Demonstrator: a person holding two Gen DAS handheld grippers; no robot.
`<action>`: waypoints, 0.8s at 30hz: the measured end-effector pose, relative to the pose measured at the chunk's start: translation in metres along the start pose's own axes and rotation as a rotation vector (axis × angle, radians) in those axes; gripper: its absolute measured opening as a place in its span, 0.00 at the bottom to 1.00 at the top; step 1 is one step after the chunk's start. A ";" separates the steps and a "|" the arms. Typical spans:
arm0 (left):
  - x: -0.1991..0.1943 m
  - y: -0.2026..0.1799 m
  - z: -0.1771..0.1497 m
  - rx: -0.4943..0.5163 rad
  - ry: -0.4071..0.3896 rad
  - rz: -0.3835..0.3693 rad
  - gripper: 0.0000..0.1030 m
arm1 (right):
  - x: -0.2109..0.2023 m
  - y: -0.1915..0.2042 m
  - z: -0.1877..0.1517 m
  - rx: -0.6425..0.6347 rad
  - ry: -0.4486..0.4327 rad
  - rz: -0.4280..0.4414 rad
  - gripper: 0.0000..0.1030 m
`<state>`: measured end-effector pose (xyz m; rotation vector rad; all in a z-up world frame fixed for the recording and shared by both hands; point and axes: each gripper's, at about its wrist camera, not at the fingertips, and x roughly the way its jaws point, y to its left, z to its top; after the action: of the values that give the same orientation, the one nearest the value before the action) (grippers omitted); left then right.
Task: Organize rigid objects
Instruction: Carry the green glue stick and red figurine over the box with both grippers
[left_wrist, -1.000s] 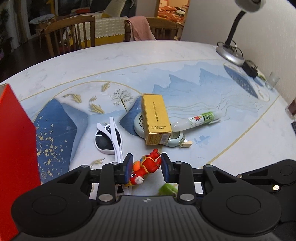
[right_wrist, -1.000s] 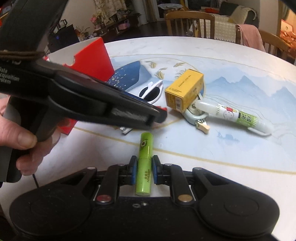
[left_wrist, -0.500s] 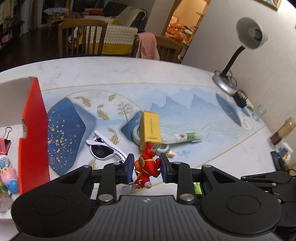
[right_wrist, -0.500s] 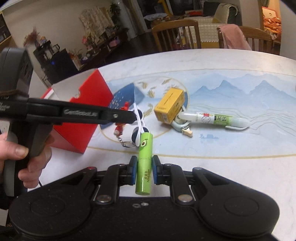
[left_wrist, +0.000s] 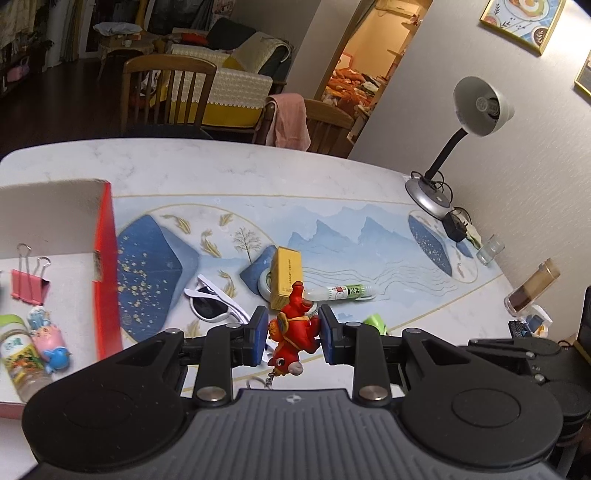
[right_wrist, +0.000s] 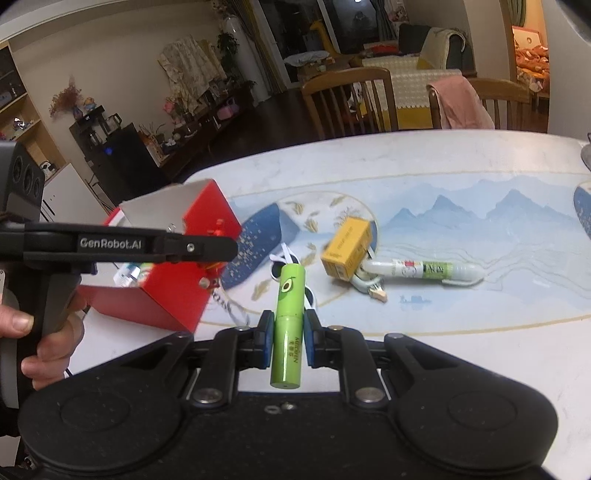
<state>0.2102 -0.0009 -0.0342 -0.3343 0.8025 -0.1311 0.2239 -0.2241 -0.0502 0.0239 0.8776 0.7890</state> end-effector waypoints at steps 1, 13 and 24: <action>-0.005 0.002 0.001 0.003 -0.005 0.002 0.27 | -0.002 0.004 0.002 -0.004 -0.008 -0.003 0.16; -0.062 0.056 0.013 -0.005 -0.071 0.065 0.27 | 0.010 0.073 0.033 -0.088 -0.047 0.029 0.16; -0.107 0.135 0.028 -0.024 -0.113 0.159 0.27 | 0.056 0.148 0.057 -0.174 -0.041 0.056 0.16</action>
<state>0.1551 0.1584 0.0109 -0.2965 0.7164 0.0454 0.1951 -0.0657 -0.0021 -0.0887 0.7693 0.9125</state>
